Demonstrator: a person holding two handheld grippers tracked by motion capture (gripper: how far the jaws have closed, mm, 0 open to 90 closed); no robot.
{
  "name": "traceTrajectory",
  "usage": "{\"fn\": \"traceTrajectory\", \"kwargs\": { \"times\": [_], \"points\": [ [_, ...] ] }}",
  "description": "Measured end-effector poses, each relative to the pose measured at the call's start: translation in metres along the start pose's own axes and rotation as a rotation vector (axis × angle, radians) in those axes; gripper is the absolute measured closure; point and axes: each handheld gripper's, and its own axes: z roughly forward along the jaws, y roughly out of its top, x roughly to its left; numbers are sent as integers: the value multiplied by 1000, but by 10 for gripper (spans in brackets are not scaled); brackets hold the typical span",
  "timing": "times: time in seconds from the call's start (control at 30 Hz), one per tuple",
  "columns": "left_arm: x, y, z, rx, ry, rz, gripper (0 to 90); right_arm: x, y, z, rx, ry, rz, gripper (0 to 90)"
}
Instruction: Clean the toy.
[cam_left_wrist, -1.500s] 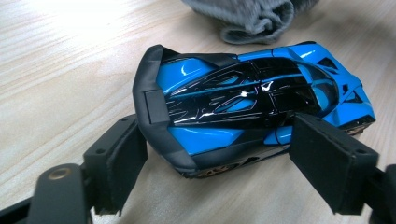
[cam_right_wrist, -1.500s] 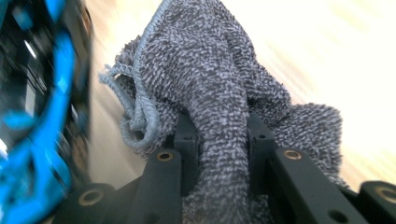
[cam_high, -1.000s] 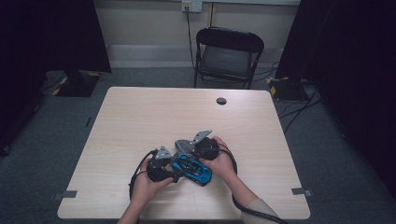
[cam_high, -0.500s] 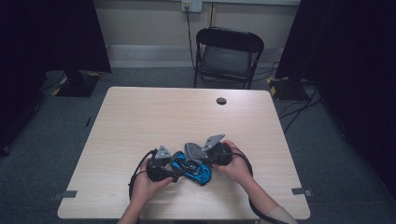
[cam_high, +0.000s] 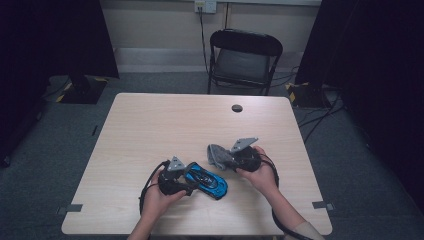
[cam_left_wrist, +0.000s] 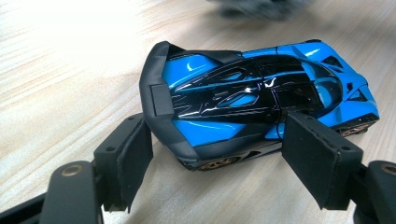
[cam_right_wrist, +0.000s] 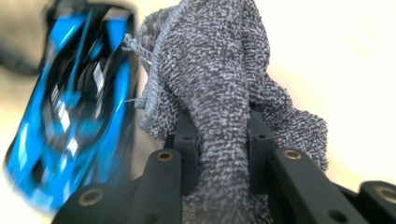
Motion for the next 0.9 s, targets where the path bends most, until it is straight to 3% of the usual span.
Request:
{"fn": "traceTrajectory", "kwargs": {
  "times": [0.1, 0.13, 0.23, 0.27, 0.4, 0.57, 0.8, 0.9],
  "points": [
    [1, 0, 0, -3, -4, 0, 248, -2, 9, 9, -26, -17, 31, 726],
    [0, 0, 0, -1, -3, -1, 248, -1, 18, 18, -36, -48, 33, 726],
    [0, 0, 0, -2, -3, -1, 248, 2, 29, 28, -44, -55, 32, 726],
    [1, -1, 0, -4, -3, 1, 248, 7, 40, 37, -37, -55, 20, 726],
    [1, -1, 0, -8, -3, 2, 248, 16, 55, 53, -15, -56, -11, 726],
    [1, -1, 0, -10, -3, 2, 249, 21, 58, 64, 5, -60, -19, 725],
    [1, -1, 0, -9, -1, 3, 250, 34, 56, 73, 54, -8, -84, 725],
    [1, -1, 0, -9, -2, 0, 249, 34, 55, 72, 50, -3, -83, 725]
  ]
}}
